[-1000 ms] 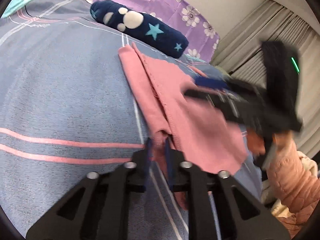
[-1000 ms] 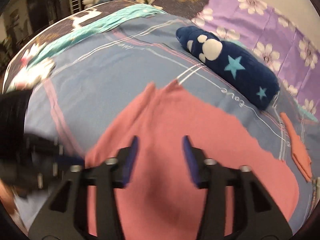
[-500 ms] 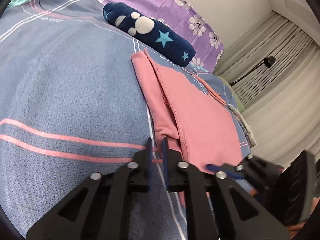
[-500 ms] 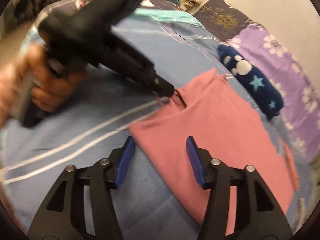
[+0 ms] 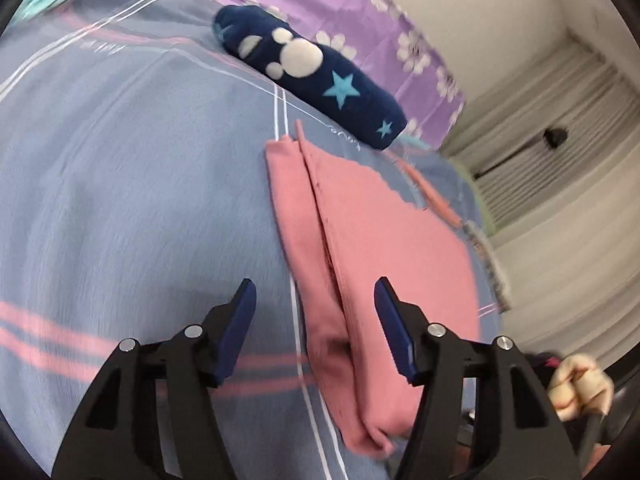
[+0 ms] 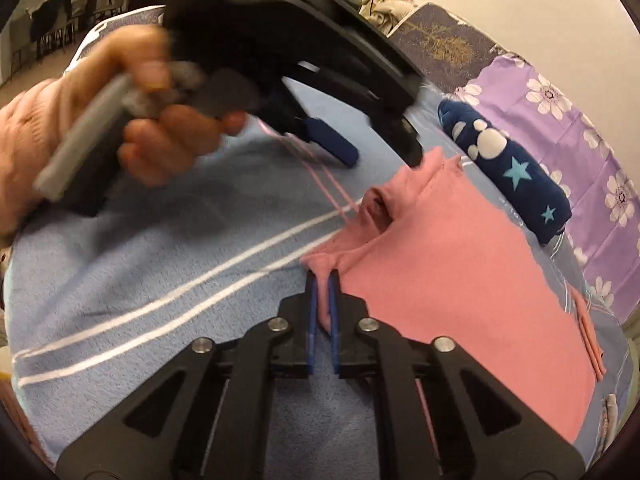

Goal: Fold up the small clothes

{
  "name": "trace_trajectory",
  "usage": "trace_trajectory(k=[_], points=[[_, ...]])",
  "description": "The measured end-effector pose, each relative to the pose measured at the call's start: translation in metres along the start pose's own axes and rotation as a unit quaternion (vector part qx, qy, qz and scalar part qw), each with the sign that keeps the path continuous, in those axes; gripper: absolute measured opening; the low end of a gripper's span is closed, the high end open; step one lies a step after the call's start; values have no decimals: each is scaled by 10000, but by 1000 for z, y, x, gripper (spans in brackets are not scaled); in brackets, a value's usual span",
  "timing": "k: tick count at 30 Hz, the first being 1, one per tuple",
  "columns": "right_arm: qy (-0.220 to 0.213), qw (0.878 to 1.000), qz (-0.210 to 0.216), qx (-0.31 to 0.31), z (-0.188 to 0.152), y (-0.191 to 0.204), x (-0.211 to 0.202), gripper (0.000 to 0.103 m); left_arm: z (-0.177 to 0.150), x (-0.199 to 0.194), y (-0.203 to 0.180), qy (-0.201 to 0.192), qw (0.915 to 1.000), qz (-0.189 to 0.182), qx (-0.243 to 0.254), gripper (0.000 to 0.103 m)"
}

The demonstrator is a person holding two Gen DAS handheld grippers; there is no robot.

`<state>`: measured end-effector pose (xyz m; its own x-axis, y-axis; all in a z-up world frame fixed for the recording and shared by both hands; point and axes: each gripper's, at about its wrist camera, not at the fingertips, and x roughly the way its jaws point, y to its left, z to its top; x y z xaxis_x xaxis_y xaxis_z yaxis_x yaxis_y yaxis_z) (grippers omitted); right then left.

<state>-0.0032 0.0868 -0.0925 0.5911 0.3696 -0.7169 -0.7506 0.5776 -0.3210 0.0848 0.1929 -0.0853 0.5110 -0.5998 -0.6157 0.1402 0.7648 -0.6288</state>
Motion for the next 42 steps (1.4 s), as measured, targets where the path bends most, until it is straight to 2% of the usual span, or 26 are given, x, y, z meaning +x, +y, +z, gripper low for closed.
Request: trace_trajectory(k=[1,3,4,6,9,12,14,18,21,25,27,30,31,33,35,37,39,42], points=[[-52,10000,-30,-16,0,0,-2,19,7,7,-2,83,9999,110,43,62],[-178,9995,-253,-58,-1,3,-9,42,22,27,-6,266,9994,194,109,62],[-205,9992,-344,-66,-2,3,-12,47,30,36,-8,251,9992,276,147,62],[-94,9988,-476,-104,-7,2,-11,68,40,46,-9,210,9992,295,185,62],[242,9980,-585,-80,-14,0,0,71,51,60,-8,137,9996,109,213,62],[336,9977,-577,137,-13,-5,7,71,53,69,-5,-87,9995,-34,302,62],[361,9970,-664,158,-7,-4,13,70,52,70,-5,-179,9991,-128,372,62],[422,9913,-1243,-116,7,7,30,67,54,70,-4,-214,9988,-296,331,62],[450,9877,-1475,-251,9,12,37,64,54,69,-4,-258,9985,-374,297,62],[614,9857,-1568,-88,6,5,36,60,51,70,-10,-93,9975,-559,429,58],[635,9866,-1501,-9,4,0,38,60,47,73,-14,-33,9974,-483,529,52],[633,9859,-1549,-52,8,2,43,58,47,77,-14,13,9978,-392,531,50],[617,9862,-1537,-87,10,3,46,56,48,77,-11,8,9981,-401,475,50],[583,9872,-1470,-224,14,10,51,38,49,77,-8,3,9981,-472,405,50],[559,9865,-1503,-321,14,15,53,30,49,78,-7,4,9979,-519,383,50],[528,9858,-1551,-364,13,15,53,26,49,78,-6,7,9978,-543,389,50],[562,9853,-1606,-171,12,8,51,12,49,79,-7,13,9978,-522,404,50],[700,9878,-1336,397,10,-13,52,11,51,81,-10,26,9978,-470,466,50]])
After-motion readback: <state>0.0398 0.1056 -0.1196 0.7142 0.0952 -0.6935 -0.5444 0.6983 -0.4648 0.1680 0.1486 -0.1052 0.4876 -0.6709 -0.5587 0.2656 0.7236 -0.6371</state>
